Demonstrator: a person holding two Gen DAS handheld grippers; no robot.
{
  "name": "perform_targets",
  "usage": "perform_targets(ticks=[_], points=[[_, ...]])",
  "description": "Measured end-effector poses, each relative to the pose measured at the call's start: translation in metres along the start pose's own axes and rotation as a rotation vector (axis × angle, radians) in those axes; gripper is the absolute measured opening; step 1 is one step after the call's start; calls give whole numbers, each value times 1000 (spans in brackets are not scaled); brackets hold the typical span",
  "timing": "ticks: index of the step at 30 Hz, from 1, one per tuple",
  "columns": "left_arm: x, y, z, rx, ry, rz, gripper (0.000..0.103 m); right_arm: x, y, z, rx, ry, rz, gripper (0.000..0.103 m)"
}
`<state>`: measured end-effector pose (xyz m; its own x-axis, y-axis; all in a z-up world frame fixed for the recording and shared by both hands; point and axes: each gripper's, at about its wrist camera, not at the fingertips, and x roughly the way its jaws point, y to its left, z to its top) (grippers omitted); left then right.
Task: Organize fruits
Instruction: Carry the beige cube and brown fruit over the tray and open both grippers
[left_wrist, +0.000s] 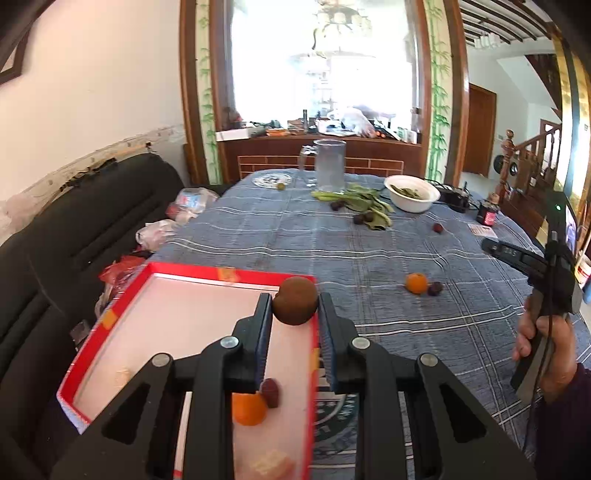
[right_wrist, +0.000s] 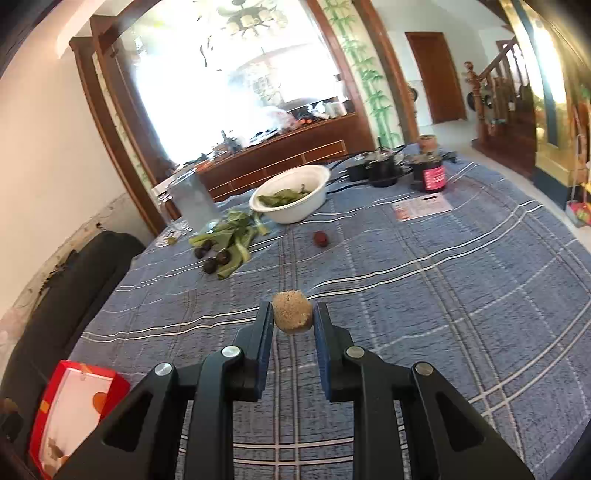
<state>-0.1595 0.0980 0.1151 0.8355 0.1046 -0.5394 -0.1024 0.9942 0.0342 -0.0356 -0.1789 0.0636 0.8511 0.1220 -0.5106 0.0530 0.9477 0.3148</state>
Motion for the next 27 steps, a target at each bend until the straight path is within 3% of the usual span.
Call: perform_targets(ticks=[4,20,27], points=[[-6,22,-3,-25,-17,24,26,-14,14,-3,-14,-14,1,21],[-18,82,-26,-118,-18,84,27,-72,173,-85,-226,89,372,20],[-19,99,-34,-148,-9,97,27,-83,211,-118,-332,124,431,21]])
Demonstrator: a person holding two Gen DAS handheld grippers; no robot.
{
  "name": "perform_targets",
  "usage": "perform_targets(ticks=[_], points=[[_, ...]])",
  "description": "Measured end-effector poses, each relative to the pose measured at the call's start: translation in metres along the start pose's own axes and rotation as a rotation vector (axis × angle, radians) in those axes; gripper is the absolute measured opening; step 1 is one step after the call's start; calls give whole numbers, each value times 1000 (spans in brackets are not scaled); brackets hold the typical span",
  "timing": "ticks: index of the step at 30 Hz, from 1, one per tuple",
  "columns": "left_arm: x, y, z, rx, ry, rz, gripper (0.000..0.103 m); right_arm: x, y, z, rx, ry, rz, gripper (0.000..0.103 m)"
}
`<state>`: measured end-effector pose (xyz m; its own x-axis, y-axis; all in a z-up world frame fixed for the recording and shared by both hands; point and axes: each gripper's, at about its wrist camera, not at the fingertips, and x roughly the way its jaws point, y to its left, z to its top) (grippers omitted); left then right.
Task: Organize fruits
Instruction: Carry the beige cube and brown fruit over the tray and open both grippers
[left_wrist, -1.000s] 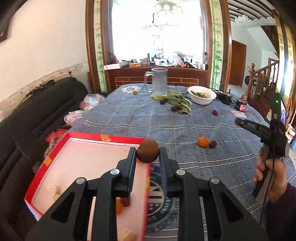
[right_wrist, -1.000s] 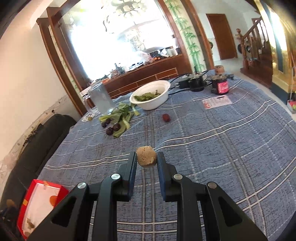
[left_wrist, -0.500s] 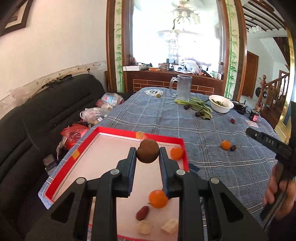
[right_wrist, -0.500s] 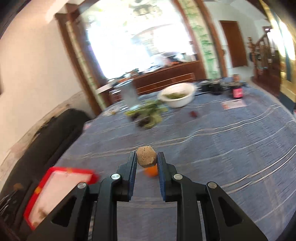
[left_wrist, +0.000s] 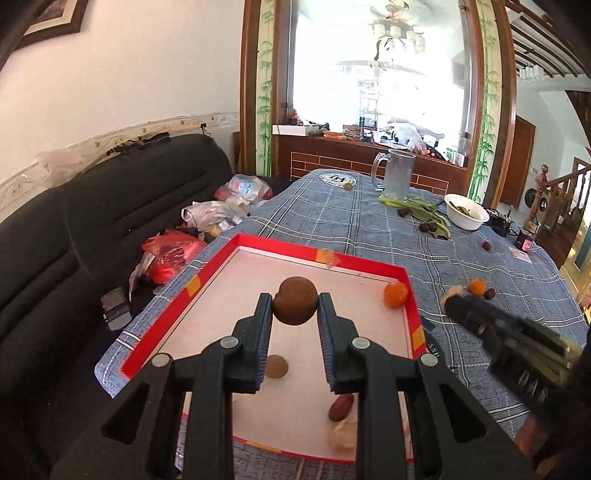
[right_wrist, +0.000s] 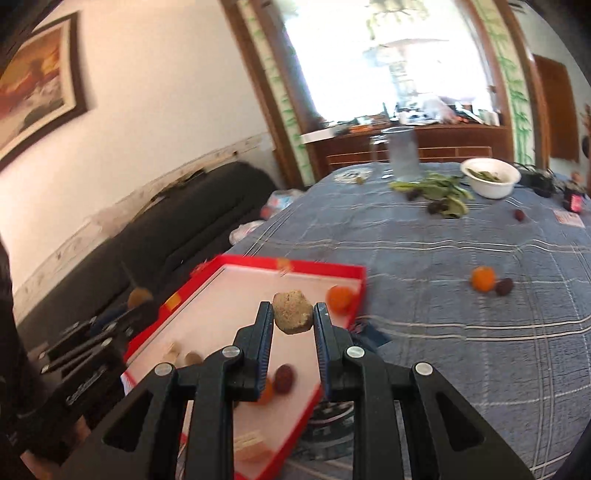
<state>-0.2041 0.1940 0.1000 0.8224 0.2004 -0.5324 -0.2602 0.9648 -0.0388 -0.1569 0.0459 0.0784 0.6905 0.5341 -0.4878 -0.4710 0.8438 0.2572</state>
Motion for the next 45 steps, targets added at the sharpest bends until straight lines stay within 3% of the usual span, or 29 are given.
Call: perform_targets(ticks=[12,45], points=[[6,16,-6,-26,24,22,27,12,34,-27,-51,80,51,21],[26,13,-17,-3,93,43,27,31,24,-40,-10,155,61,21]])
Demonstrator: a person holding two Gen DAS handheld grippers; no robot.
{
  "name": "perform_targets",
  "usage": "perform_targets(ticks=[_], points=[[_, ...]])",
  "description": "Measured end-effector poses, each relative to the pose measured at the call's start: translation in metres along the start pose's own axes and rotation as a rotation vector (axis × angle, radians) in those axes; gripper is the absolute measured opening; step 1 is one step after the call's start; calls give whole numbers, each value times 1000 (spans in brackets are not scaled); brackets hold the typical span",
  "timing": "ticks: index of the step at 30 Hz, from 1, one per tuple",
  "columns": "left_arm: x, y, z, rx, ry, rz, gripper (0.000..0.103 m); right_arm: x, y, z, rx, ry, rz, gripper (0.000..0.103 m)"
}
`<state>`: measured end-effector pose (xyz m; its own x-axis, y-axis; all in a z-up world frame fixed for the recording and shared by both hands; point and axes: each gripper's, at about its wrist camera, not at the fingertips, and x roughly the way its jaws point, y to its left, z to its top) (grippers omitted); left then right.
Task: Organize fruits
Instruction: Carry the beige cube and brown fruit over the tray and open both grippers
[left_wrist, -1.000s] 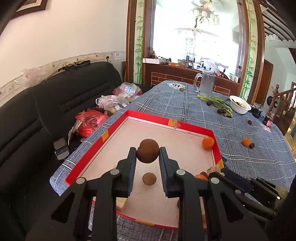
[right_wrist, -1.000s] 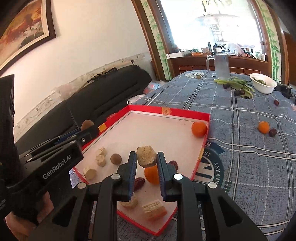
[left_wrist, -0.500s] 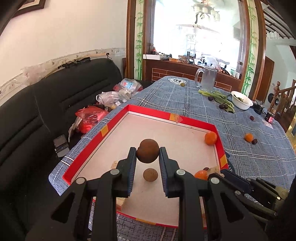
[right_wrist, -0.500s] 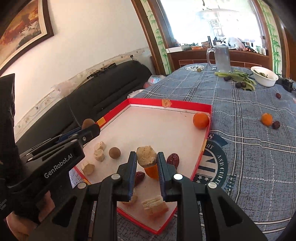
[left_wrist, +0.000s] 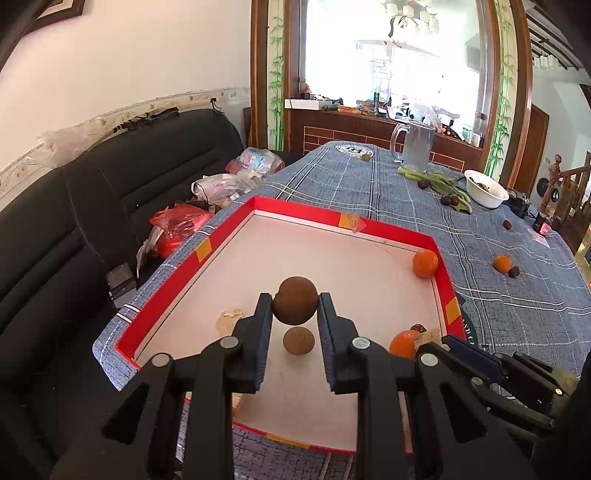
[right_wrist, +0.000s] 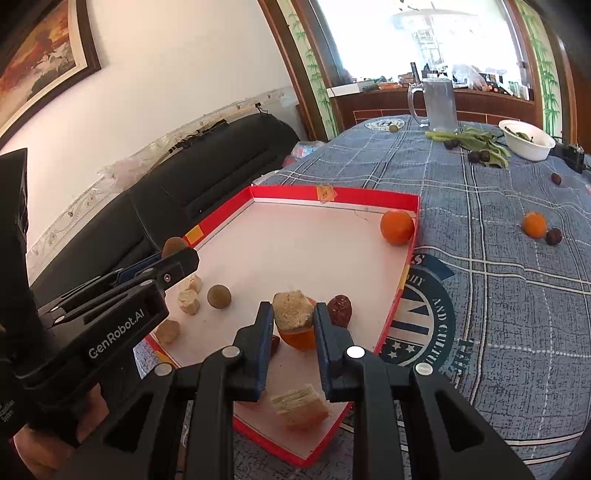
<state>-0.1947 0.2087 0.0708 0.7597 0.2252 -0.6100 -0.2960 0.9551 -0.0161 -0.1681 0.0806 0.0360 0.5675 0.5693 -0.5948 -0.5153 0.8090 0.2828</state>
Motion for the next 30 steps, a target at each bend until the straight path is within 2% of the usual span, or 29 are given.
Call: perform_targets(ticks=[21,23,24,27,30], points=[[17,-6,-2,17,53,26,27,3,0,1,-20,6,24,22],[18,-7,-2,15,60,24,27,2,-1,2,-18,11,36,25],[19,-7,-2,15,60,27,30,2,-2,2,-16,11,37,32],[18,-5,-1,8,56,37,46,-1,-5,3,-6,-7,42,38],[17,-6,-1,13,52,46,52,-7,-11,6,12,-31,53,42]])
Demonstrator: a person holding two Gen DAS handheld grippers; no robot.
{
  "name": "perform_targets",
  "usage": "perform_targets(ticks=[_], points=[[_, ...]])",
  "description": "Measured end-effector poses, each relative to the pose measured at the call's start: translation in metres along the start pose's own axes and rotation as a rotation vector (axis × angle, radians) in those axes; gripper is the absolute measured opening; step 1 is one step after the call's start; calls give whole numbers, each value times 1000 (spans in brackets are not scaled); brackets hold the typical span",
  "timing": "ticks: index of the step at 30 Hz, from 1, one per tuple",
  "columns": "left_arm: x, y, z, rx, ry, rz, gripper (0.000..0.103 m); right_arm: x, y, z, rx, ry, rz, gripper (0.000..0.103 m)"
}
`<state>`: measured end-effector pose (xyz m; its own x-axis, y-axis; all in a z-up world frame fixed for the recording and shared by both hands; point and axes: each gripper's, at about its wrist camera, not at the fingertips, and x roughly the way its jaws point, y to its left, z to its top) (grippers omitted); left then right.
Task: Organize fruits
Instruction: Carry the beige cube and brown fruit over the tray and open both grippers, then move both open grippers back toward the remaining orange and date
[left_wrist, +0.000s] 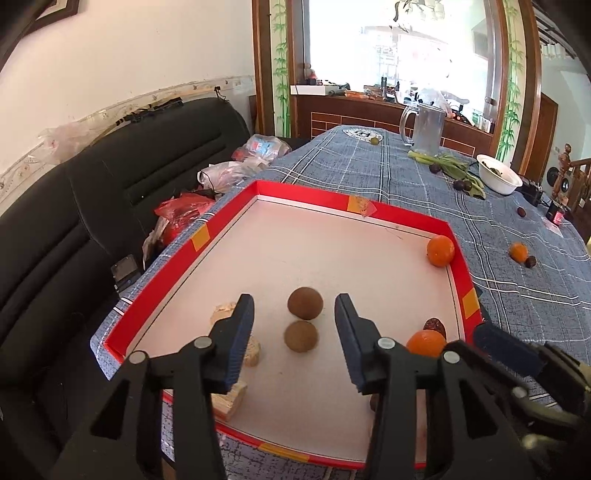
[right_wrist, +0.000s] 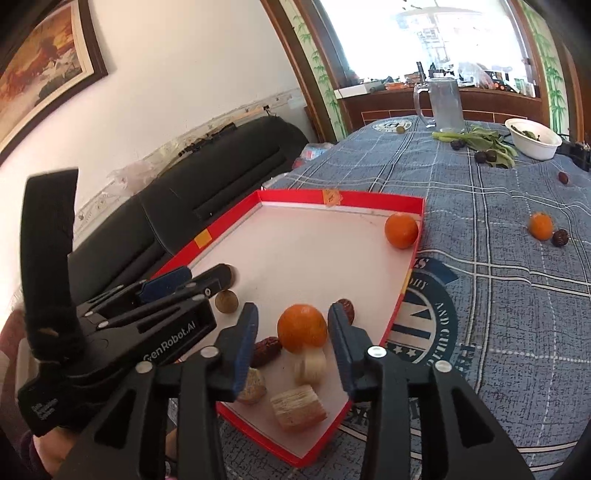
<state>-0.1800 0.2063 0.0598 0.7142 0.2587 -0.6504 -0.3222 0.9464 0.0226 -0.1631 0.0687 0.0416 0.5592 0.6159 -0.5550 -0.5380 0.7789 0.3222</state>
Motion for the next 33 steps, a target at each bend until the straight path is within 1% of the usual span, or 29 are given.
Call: perform_targets(ticks=[3,5,12,27,31,33], points=[[-1,-2,0,4,-5,1,59,-4,-4,2,6,-17,-6,43],[-1,-4,0,9,-5,3,61,-6,-9,3,17,-24,-13,44],[-2,-11,-1,25,-4,4,65,-11,-30,4,78,-25,-23,44],[-2,-39,1,79,6,1,67,-27,-74,10,203,-44,-18,44],[-4,-47,3,81,3,-19,73,-41,-90,13,197,-52,-75,44],[-6,-53,5,88,-4,-32,75,-54,-106,16,193,-56,-117,44]])
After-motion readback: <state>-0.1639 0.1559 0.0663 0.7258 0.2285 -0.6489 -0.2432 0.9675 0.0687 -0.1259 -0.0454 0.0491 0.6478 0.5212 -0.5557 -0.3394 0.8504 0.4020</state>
